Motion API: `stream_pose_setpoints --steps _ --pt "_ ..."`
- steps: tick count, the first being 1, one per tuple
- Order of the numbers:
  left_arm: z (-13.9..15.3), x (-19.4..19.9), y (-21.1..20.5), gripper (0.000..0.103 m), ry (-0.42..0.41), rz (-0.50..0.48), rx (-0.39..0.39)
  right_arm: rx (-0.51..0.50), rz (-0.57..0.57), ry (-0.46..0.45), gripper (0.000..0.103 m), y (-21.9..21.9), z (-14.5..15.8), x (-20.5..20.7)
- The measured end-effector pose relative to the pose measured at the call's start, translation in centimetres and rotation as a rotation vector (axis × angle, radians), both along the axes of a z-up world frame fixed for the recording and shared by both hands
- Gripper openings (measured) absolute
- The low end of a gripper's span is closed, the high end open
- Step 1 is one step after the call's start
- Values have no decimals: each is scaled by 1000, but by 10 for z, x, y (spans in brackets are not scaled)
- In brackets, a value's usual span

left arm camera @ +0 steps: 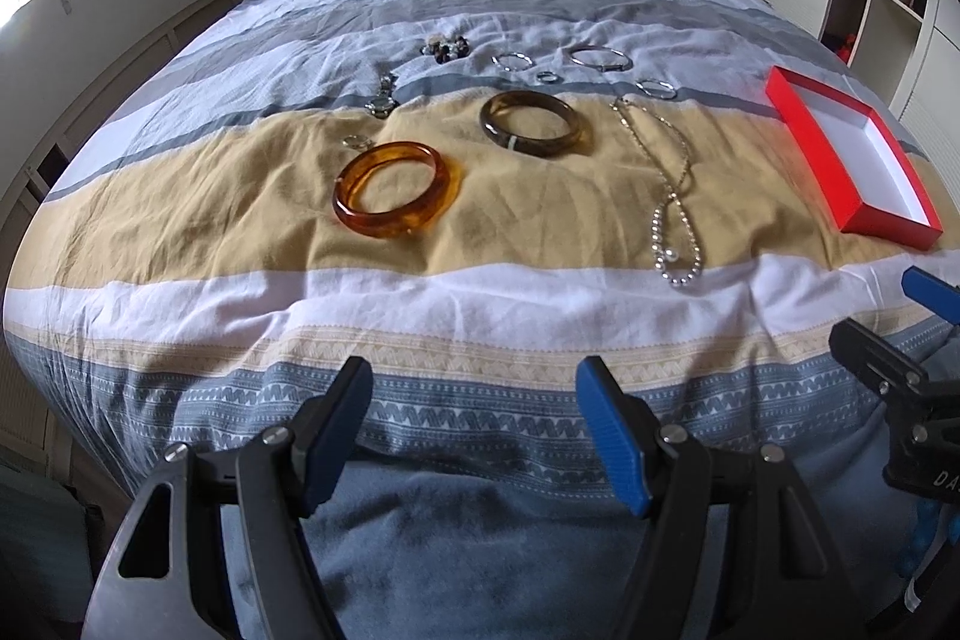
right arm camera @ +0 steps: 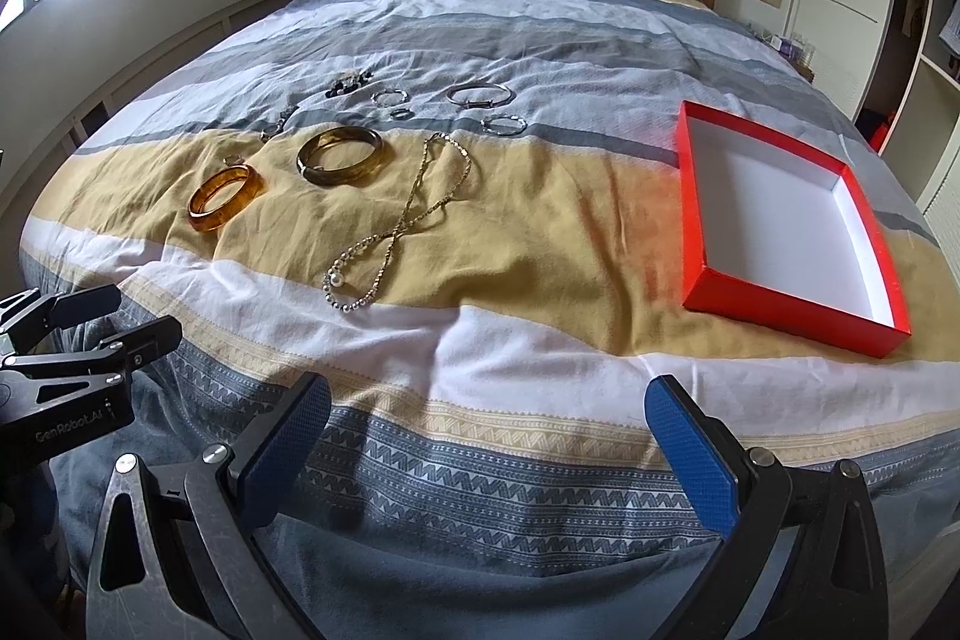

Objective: Organize jewelry
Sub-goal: 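Grasp the amber bangle with the left gripper while the right gripper grasps the silver chain necklace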

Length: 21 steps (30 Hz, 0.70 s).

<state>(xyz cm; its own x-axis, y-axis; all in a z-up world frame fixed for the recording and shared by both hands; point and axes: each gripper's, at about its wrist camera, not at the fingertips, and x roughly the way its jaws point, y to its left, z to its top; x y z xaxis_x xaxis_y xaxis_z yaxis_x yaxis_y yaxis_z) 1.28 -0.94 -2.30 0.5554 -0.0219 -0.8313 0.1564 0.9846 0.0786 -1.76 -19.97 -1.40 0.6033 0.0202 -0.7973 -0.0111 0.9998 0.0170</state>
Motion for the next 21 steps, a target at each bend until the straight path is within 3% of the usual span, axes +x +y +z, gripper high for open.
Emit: stream_pose_setpoints --steps 5,11,16,21 --pt "0 10 14 69 -9 26 -33 28 25 14 101 0 -2 7" --pt "2 29 32 69 -7 43 -95 96 60 44 80 1 -3 29" --pt "5 52 33 69 -28 19 -82 190 101 78 64 7 -6 61" --pt "3 87 29 69 -33 -7 -67 272 118 128 58 15 -16 96"
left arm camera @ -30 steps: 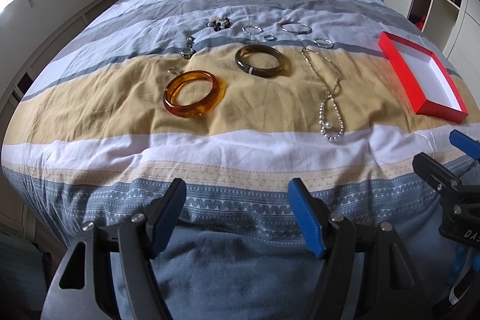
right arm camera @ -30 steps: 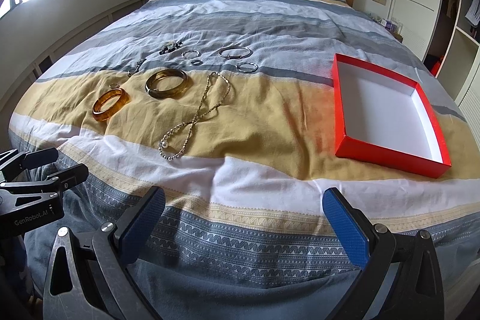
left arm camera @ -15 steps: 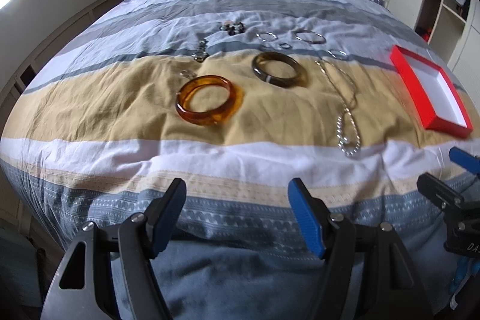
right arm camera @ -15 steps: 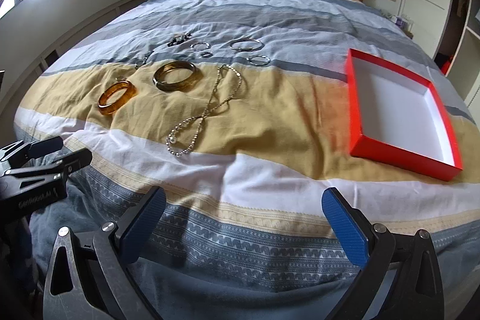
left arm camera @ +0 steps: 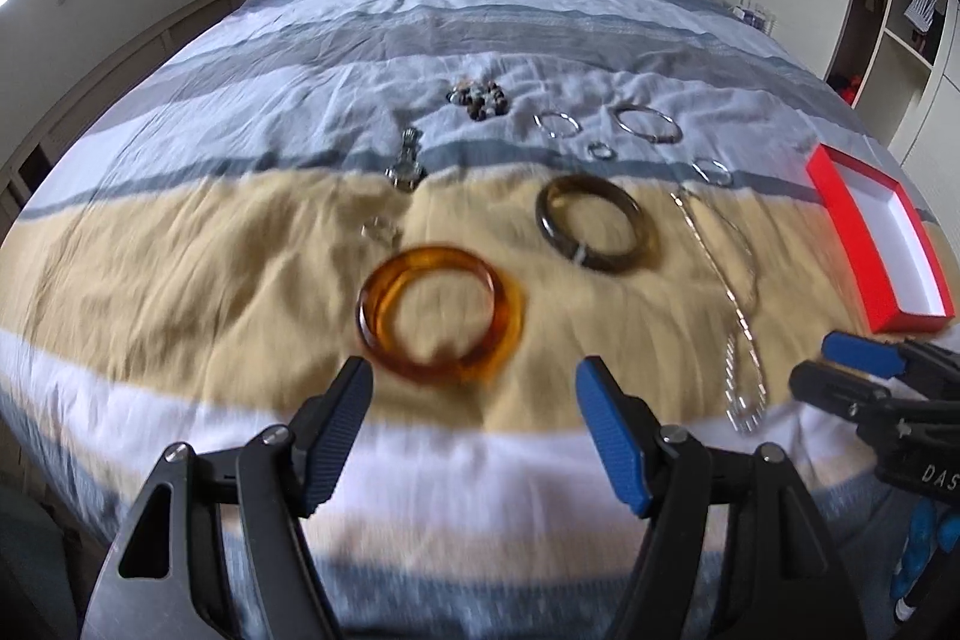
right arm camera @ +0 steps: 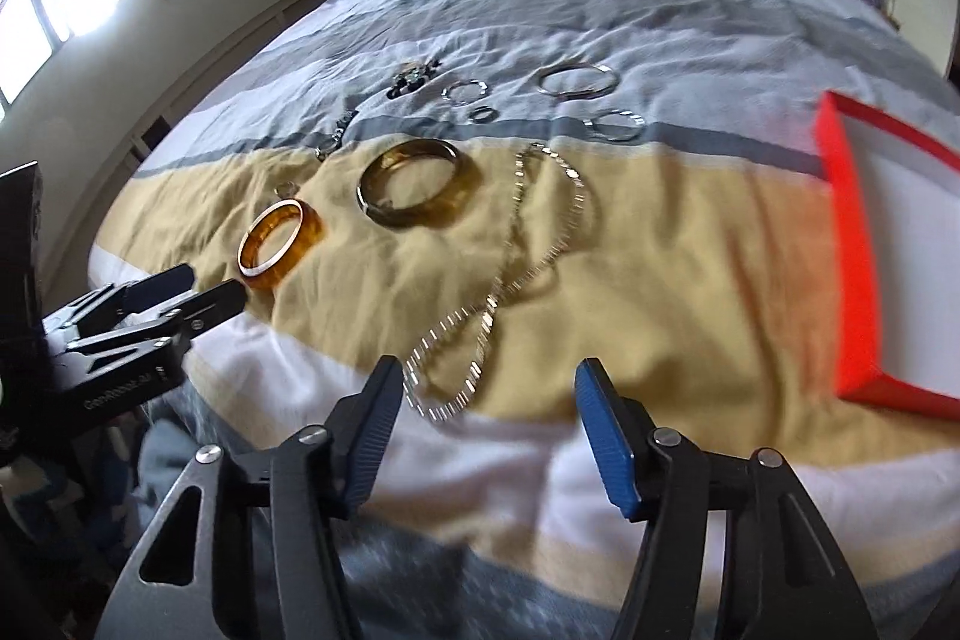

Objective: Organize jewelry
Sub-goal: 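Grasp the amber bangle with the left gripper while the right gripper grasps the silver chain necklace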

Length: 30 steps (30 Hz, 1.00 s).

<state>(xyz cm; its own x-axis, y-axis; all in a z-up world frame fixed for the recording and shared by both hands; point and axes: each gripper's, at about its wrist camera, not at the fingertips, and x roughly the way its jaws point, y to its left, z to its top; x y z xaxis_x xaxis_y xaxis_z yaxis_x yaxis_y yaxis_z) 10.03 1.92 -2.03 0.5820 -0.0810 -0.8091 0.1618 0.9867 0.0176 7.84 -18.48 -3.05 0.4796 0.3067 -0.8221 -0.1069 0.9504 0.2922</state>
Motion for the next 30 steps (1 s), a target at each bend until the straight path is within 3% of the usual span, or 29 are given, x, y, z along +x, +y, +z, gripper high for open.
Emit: stream_pose_setpoints --steps 7,12,15,18,19,22,30 --pt "-21 39 -3 68 54 -18 4 66 -24 111 50 5 -30 41" --pt "-40 49 -4 67 96 -32 1 88 -38 120 50 4 -42 55" --pt "-46 52 -5 64 106 -35 -6 88 -38 108 42 4 -46 62" --pt "-48 53 -8 47 109 -45 1 88 -38 96 27 4 -47 66" --pt "-47 53 -10 37 110 -51 1 88 -36 91 18 3 -47 66" --pt "-46 52 -13 12 113 -61 -11 106 -33 82 7 -1 -48 65" --pt "-27 41 -8 9 94 -35 -37 124 15 13 4 2 -21 49"
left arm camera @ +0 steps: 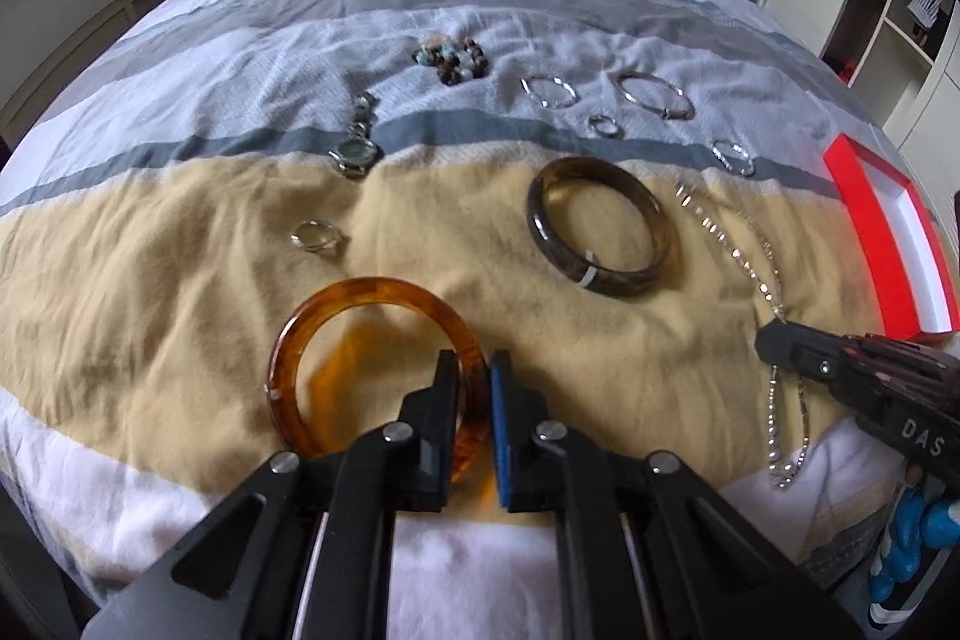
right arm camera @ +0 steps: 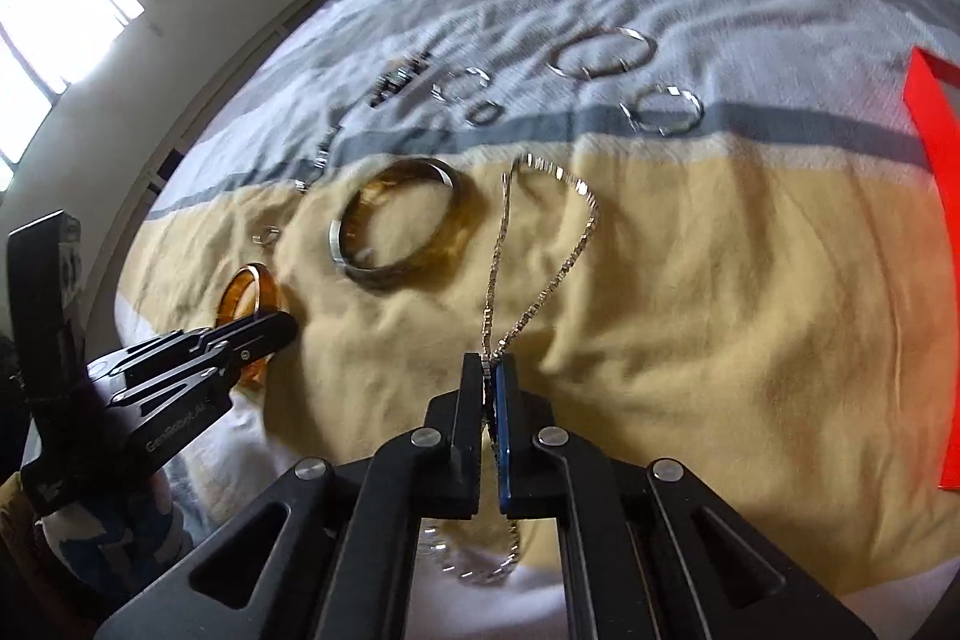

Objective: Organize jewelry
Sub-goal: 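Grasp the amber bangle with the left gripper while the right gripper grasps the silver chain necklace, then carry the amber bangle and silver chain with both grippers over the red box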

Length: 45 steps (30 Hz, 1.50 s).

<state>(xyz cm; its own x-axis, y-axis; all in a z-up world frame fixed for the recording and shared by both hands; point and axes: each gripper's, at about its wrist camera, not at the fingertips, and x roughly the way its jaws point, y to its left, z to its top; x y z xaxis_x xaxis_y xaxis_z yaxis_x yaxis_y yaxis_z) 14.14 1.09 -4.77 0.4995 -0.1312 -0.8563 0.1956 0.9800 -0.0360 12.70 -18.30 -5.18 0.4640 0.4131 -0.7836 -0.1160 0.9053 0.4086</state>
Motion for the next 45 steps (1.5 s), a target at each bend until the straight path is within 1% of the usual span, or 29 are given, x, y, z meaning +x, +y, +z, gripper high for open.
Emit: stream_pose_setpoints --steps 7,13,16,19,22,25,31,34,39,45 --pt "38 -24 9 9 -61 9 -26 11 18 -99 3 8 45 -22" --pt "78 -54 10 9 -134 8 -51 14 13 -193 3 4 84 -55" --pt "98 -69 3 9 -166 0 -58 27 -1 -236 3 -6 101 -73" --pt "116 -82 -14 9 -193 -28 -58 45 -20 -273 3 -21 113 -90" --pt "131 -91 -40 9 -208 -75 -65 55 -51 -298 3 -44 121 -106" --pt "141 -94 -72 9 -204 -134 -90 56 -92 -312 3 -73 124 -116" --pt "150 -84 -149 9 -168 -257 -128 4 -186 -307 3 -146 123 -124" --pt "149 -76 -185 9 -154 -307 -136 -38 -226 -286 3 -179 117 -119" --pt "140 -52 -249 9 -126 -384 -141 -101 -263 -240 3 -231 104 -94" --pt "114 -15 -314 9 -66 -440 -162 -145 -282 -190 3 -281 82 -55"
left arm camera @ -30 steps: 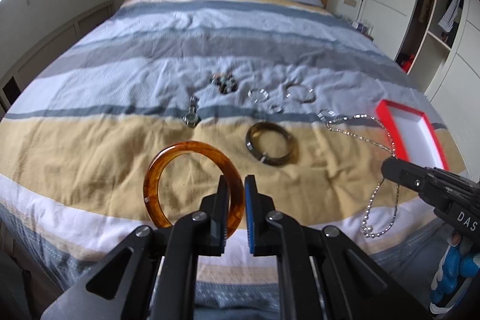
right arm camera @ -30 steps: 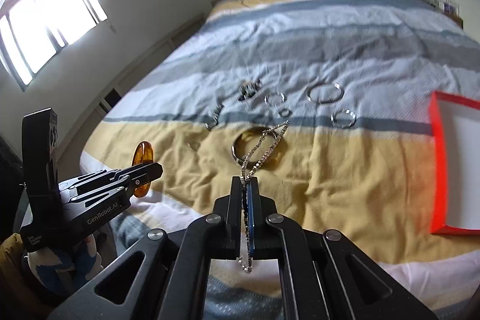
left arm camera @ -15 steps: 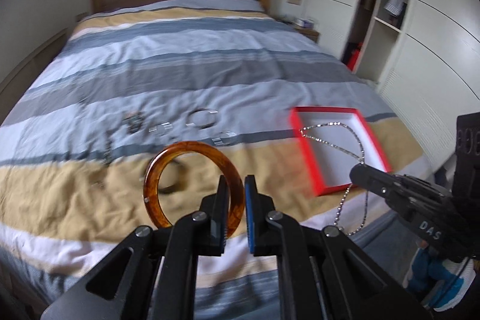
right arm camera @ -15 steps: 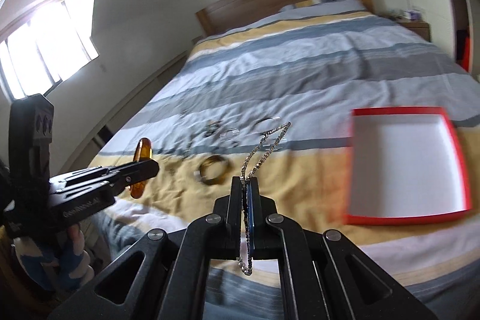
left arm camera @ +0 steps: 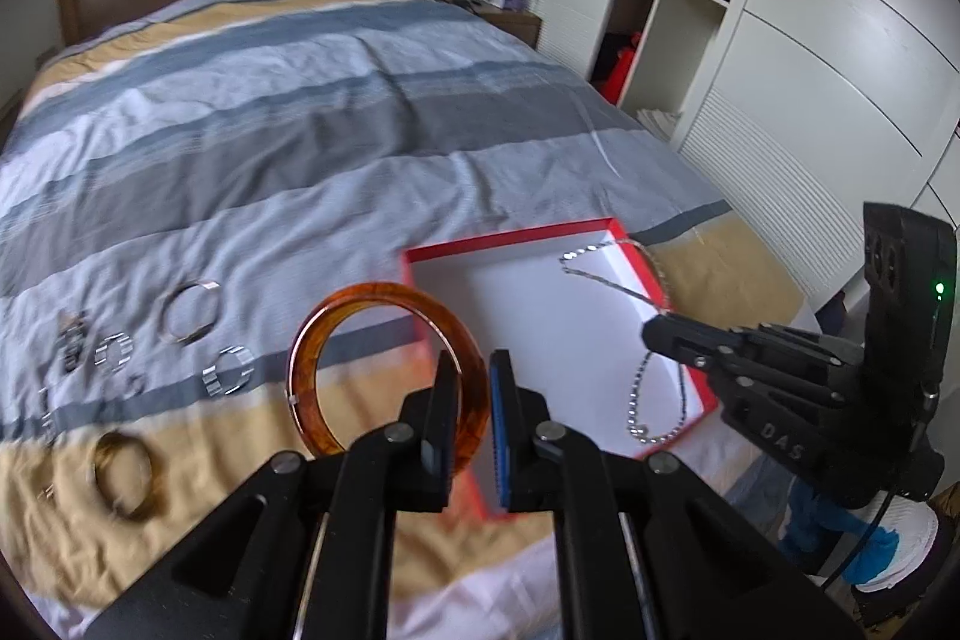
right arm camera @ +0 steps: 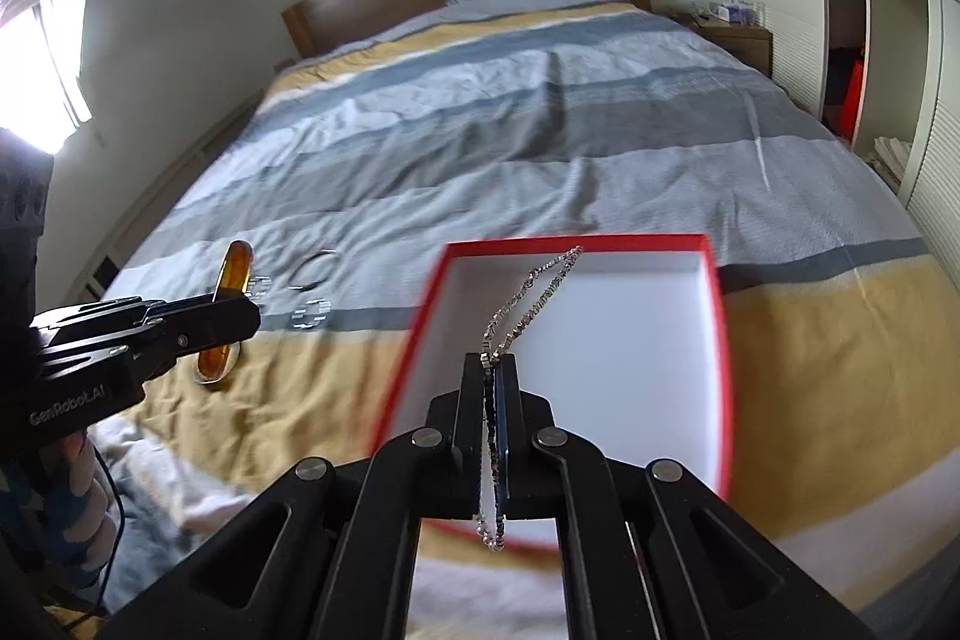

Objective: Organize jewelry
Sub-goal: 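Carry the amber bangle and silver chain with both grippers over the red box, then lower both items into the box and open both grippers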

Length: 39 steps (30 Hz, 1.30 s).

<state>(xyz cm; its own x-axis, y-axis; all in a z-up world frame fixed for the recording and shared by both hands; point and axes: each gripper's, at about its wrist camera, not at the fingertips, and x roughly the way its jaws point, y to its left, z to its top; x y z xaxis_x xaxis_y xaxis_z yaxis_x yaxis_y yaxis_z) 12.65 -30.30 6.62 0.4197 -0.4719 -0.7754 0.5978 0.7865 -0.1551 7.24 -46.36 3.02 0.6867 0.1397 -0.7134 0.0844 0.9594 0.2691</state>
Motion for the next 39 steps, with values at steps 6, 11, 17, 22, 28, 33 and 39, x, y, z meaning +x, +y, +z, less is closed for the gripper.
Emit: stream_pose_setpoints --steps 6,11,17,22,28,33,39 --pt "-40 30 -50 9 88 -45 14 -24 4 68 4 -24 -28 38" --pt "-76 46 -70 9 136 -41 54 -42 25 128 4 -35 -52 59" --pt "-104 55 -80 10 161 -38 89 -47 4 178 5 -50 -70 68" --pt "-115 58 -84 11 158 -34 111 -62 -1 198 7 -54 -79 67" --pt "-123 73 -98 14 168 -24 142 -91 -1 205 7 -53 -81 70" --pt "-124 80 -100 18 194 -33 114 -114 -1 216 15 -50 -83 71" --pt "-117 76 -96 36 202 -44 94 -145 6 211 39 -44 -76 67"
